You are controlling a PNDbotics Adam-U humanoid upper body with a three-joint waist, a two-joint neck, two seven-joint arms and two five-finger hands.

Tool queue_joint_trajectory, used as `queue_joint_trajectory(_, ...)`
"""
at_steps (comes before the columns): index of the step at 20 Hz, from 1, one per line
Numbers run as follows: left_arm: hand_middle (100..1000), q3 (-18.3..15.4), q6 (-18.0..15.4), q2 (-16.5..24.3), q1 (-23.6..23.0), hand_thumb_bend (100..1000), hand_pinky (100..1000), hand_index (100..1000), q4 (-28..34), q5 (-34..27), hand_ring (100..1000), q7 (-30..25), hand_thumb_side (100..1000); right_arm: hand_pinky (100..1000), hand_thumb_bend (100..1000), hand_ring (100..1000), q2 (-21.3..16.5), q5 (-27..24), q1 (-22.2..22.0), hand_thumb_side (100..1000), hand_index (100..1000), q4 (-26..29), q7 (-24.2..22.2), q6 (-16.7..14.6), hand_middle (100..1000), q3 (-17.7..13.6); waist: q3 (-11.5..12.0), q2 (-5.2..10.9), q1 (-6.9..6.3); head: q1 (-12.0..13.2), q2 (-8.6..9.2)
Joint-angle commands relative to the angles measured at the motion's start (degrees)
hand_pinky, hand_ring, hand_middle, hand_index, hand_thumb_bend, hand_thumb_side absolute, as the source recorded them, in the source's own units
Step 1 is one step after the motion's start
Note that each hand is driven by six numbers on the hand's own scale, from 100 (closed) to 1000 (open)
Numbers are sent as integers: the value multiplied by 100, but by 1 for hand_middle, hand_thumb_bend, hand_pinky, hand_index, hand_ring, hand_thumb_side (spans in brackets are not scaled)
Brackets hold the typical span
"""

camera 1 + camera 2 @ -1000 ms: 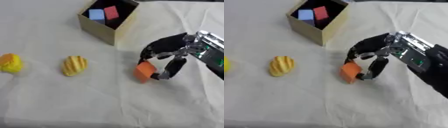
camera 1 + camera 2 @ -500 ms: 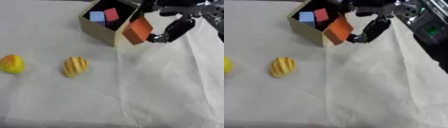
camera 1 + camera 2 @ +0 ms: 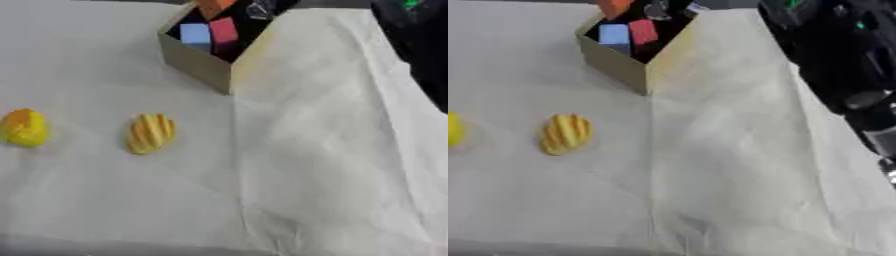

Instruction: Pick up objects on the table and place them in the box.

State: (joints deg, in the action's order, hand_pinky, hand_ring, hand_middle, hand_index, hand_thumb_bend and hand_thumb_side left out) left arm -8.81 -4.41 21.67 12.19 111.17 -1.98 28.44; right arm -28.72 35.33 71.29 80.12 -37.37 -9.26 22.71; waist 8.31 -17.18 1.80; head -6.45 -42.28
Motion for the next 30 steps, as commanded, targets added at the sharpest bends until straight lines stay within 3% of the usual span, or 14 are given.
queue_joint_trajectory(1,602,-26,-9,149,87,409,694,751,50,-11,727,-9,563,845,351,740,202,324,304,226,699,-451,-8,205,563,-201,27,79,-19,-32,89)
queue_joint_trajectory(6,601,-22,-5,157,102,409,694,751,40,-21,727,-9,563,845,378,752,459,803,454,241,704,-1230,265,96,570,-360,65,51,-21,-48,128)
queue_joint_trajectory(10,601,-17,-7,156,109,408,694,751,33,-36,728,-13,564,846,440,776,608,1171,535,274,720,-1827,521,-170,588,-399,77,31,-30,-48,120)
queue_joint_trajectory(18,602,-22,-10,151,108,408,694,751,21,-55,729,-8,565,850,439,809,808,1862,630,298,746,-2949,1078,-795,616,-492,82,13,-43,-42,100)
queue_joint_trajectory(22,602,-20,-11,147,104,409,694,751,19,-59,729,-8,566,899,435,947,883,2241,670,245,922,-3287,1385,-957,820,-603,71,18,-46,-36,97)
queue_joint_trajectory(26,602,-20,-14,139,100,409,694,751,21,-61,730,-10,565,937,428,1000,905,2661,676,250,948,-3372,1388,-962,876,-629,59,23,-52,-34,87)
queue_joint_trajectory(30,602,-26,-16,127,94,411,695,751,21,-60,730,-7,564,957,441,1000,965,3109,640,436,965,-3462,1476,-997,904,-773,59,33,-66,-33,83)
